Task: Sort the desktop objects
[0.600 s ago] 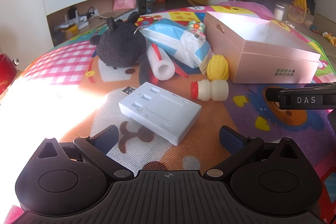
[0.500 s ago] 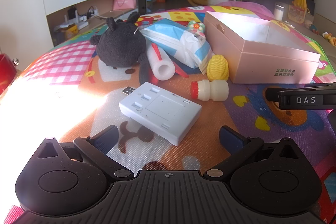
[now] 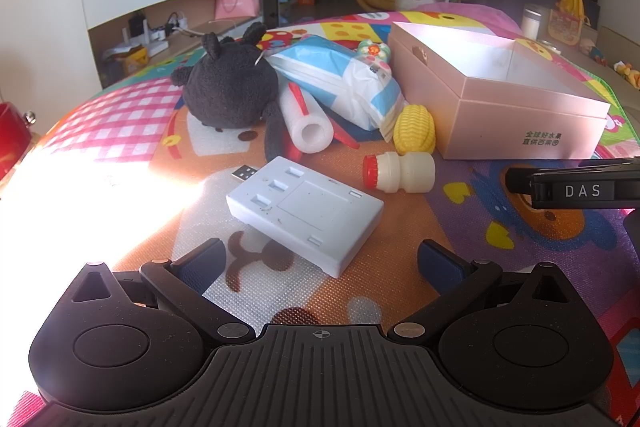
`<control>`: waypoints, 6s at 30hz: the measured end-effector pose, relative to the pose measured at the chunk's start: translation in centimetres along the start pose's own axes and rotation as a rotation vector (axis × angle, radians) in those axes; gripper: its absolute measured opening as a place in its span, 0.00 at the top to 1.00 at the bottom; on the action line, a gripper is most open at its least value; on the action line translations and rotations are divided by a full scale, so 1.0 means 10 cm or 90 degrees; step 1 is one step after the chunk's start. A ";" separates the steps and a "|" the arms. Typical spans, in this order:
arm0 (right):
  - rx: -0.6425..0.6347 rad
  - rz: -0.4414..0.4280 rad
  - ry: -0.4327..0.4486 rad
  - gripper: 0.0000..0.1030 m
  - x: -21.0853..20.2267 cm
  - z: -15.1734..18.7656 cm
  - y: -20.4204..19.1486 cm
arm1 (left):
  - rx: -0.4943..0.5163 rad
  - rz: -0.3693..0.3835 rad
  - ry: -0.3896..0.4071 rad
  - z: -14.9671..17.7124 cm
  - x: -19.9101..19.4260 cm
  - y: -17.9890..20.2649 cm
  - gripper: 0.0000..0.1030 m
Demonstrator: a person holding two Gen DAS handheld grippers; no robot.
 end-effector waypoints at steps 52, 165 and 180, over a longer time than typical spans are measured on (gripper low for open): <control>-0.002 -0.003 -0.003 0.00 -0.02 0.02 -0.03 | 0.024 0.008 0.024 -0.05 -0.13 -0.13 0.00; -0.044 -0.068 -0.027 0.35 -0.53 0.35 -0.28 | 0.133 0.072 -0.040 0.10 -0.32 0.21 0.08; -0.163 -0.009 0.111 0.55 -1.48 -0.07 -0.02 | 0.173 0.124 0.174 -0.99 -0.80 0.77 0.08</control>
Point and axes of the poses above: each gripper's, at about its wrist camera, not at the fingertips, and x roughly the way its jaws point, y to its right, z to its underside, the point moved 8 cm from there along x, roughly the way its jaws point, and after that the axes turned 8 degrees about -y, right-handed, at the moved point
